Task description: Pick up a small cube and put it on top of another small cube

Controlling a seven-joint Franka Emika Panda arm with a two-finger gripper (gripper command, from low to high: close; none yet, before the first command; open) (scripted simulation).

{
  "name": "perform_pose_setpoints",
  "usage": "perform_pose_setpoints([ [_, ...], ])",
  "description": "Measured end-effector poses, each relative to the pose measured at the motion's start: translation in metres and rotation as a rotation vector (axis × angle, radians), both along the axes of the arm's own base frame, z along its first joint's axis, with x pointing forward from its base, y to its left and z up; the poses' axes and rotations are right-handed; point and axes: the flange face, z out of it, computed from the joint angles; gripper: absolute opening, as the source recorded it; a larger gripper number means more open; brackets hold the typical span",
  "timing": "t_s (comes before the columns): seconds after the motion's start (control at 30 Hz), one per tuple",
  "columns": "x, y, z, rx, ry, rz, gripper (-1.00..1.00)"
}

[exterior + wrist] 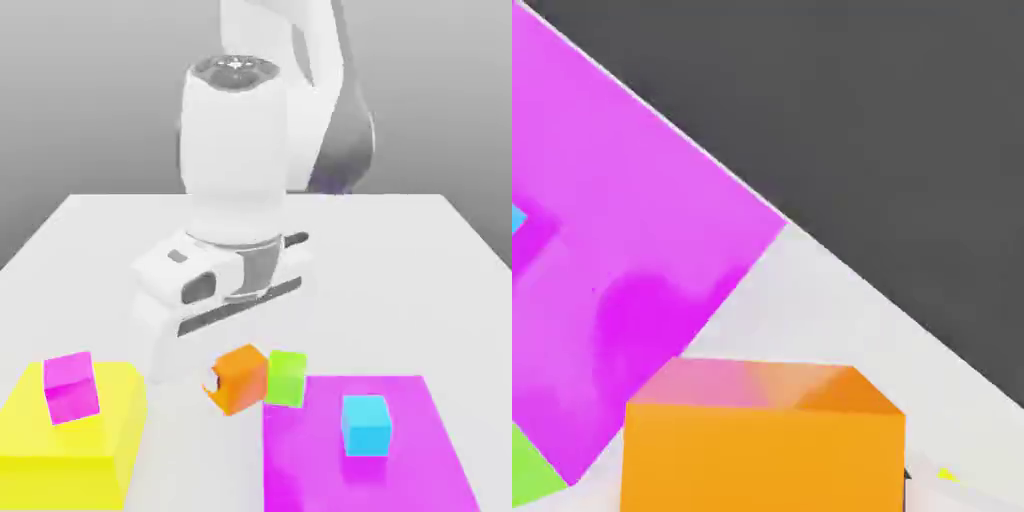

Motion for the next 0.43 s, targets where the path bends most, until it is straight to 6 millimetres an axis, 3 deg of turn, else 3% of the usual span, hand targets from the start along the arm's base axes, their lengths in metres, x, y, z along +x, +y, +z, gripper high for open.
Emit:
perform_pose_setpoints([
  [0.1, -0.033, -0.082, 0.016, 0.014, 0.013, -0.062, -1.0],
  [0.13, -0.04, -0.097, 0.015, 0.02, 0.015, -0.07, -1.0],
  [0.3, -0.044, -0.105, -0.028, 0.028, 0.017, -0.064, -1.0],
  [0.33, -0.045, -0.105, -0.038, 0.025, 0.018, -0.065, 1.0],
  [0.43, -0.045, -0.105, -0.038, 0.025, 0.018, -0.065, 1.0],
])
